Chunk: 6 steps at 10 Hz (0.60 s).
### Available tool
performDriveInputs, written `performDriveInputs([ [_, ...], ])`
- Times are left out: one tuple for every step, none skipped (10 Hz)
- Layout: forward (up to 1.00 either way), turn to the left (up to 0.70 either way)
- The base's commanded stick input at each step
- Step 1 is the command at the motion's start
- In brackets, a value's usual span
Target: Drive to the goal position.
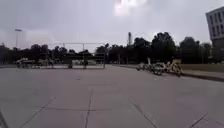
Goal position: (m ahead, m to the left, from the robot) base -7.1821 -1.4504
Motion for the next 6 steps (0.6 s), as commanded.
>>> performDriveInputs([
  [0.70,0.00],
  [0.70,0.00],
  [0.70,0.00],
  [0.70,0.00],
  [0.70,0.00],
  [0.70,0.00],
])
